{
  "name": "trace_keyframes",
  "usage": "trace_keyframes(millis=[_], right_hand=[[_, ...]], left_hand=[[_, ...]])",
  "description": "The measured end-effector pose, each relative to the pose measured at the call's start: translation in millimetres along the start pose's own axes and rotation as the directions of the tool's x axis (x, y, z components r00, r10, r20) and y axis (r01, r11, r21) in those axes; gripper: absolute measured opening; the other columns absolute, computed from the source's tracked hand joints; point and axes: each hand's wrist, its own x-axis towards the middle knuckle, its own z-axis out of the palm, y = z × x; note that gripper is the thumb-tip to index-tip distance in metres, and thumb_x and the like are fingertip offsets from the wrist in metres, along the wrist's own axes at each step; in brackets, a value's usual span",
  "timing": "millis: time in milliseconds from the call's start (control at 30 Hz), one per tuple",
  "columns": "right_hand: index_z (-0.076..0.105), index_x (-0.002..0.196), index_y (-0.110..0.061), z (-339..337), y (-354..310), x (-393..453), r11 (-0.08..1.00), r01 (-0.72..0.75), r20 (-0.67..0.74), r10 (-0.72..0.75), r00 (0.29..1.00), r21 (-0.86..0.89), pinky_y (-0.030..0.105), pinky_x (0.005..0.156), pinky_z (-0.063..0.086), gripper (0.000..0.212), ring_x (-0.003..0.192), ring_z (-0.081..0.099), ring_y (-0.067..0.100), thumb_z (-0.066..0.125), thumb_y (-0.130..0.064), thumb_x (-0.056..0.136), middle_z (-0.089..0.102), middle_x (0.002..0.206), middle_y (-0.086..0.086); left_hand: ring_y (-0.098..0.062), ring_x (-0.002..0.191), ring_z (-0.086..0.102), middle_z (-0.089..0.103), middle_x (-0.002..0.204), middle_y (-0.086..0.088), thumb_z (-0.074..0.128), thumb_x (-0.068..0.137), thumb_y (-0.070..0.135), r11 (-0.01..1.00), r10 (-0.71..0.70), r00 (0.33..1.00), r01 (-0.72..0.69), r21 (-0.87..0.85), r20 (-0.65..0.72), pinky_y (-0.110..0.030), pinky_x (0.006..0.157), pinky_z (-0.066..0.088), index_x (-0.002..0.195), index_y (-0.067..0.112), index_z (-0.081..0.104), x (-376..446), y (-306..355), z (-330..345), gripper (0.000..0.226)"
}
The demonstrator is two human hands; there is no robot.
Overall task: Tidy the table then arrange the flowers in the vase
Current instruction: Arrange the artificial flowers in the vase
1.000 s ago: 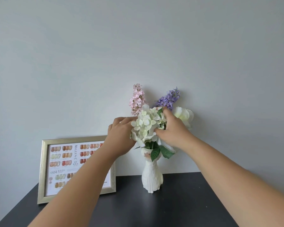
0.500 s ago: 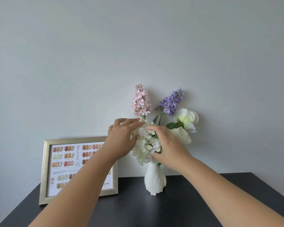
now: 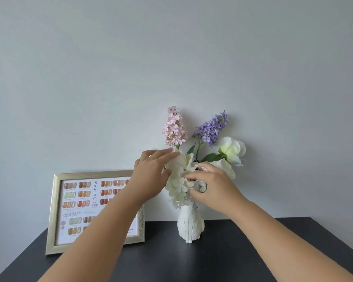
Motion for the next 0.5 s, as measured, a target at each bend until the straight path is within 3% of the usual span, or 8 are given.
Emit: trace_keyframes(millis=[67, 133, 200, 233, 333, 400, 500], right_hand=[[0.071, 0.11, -0.041, -15.1, -2.3, 0.8, 0.995, 0.057, -0.046, -0.054, 0.997, 0.076, 0.012, 0.096, 0.034, 0.037, 0.116, 0.048, -0.003, 0.069, -0.051, 0.074, 0.052, 0.125, -0.017], [0.073, 0.106, -0.032, -33.8, 4.7, 7.9, 0.985, 0.122, -0.299, -0.08, 0.951, 0.125, 0.013, 0.094, 0.037, 0.032, 0.11, 0.053, -0.002, 0.065, -0.048, 0.08, 0.059, 0.115, -0.013], [0.069, 0.108, -0.027, -53.8, 25.1, 22.7, 0.987, 0.02, -0.532, 0.067, 0.844, 0.157, 0.023, 0.088, 0.042, 0.026, 0.105, 0.057, 0.01, 0.063, -0.031, 0.083, 0.058, 0.109, -0.008], [0.065, 0.113, -0.028, -63.0, 37.4, 30.7, 0.971, -0.106, -0.564, 0.212, 0.798, 0.215, 0.025, 0.085, 0.04, 0.03, 0.106, 0.057, 0.015, 0.063, -0.025, 0.084, 0.056, 0.113, -0.006], [0.049, 0.13, -0.037, -77.0, 74.2, 49.0, 0.78, -0.473, -0.352, 0.614, 0.707, 0.41, 0.026, 0.072, 0.039, 0.053, 0.096, 0.056, 0.017, 0.066, -0.024, 0.081, 0.046, 0.133, 0.005], [0.041, 0.133, -0.043, -76.6, 86.5, 53.3, 0.662, -0.548, -0.163, 0.701, 0.694, 0.511, 0.028, 0.069, 0.044, 0.067, 0.095, 0.057, 0.018, 0.074, -0.03, 0.077, 0.046, 0.135, 0.007], [0.041, 0.13, -0.045, -65.9, 91.1, 57.0, 0.593, -0.578, 0.002, 0.698, 0.717, 0.561, 0.038, 0.078, 0.049, 0.069, 0.105, 0.057, 0.025, 0.079, -0.03, 0.074, 0.046, 0.131, -0.005]], left_hand=[[-0.022, 0.135, 0.032, 0.038, 0.152, 0.018, 0.053, 0.097, 0.027, 0.999, 0.012, 1.0, -0.012, -0.048, 0.001, -0.041, 0.11, 0.03, 0.144, 0.042, 0.04, -3.4, -0.3, 0.9, 0.052], [-0.02, 0.139, 0.031, 0.032, 0.156, 0.015, 0.048, 0.1, 0.032, 0.99, 0.016, 1.0, -0.013, -0.138, 0.022, -0.036, 0.113, 0.027, 0.147, 0.04, 0.036, -8.2, -0.4, 3.3, 0.05], [-0.014, 0.144, 0.025, 0.024, 0.159, 0.016, 0.04, 0.102, 0.04, 0.968, 0.006, 0.998, 0.009, -0.252, 0.055, -0.033, 0.115, 0.024, 0.148, 0.043, 0.031, -12.9, 1.5, 6.7, 0.048], [-0.01, 0.145, 0.023, 0.021, 0.16, 0.017, 0.037, 0.102, 0.043, 0.952, 0.001, 0.998, 0.018, -0.304, 0.063, -0.031, 0.115, 0.024, 0.148, 0.044, 0.03, -14.6, 3.0, 8.3, 0.047], [0.004, 0.141, 0.019, 0.016, 0.16, 0.02, 0.032, 0.099, 0.054, 0.911, -0.017, 0.999, 0.037, -0.41, 0.051, -0.022, 0.109, 0.02, 0.146, 0.051, 0.027, -16.9, 8.7, 11.9, 0.048], [0.008, 0.138, 0.013, 0.013, 0.161, 0.021, 0.03, 0.096, 0.062, 0.898, -0.026, 0.999, 0.041, -0.438, 0.04, -0.024, 0.11, 0.018, 0.145, 0.056, 0.024, -16.9, 11.2, 14.1, 0.05], [-0.006, 0.148, 0.007, 0.01, 0.162, 0.017, 0.03, 0.092, 0.068, 0.91, -0.061, 0.997, 0.076, -0.408, 0.049, -0.039, 0.117, 0.018, 0.146, 0.056, 0.02, -14.5, 12.3, 18.7, 0.056]])
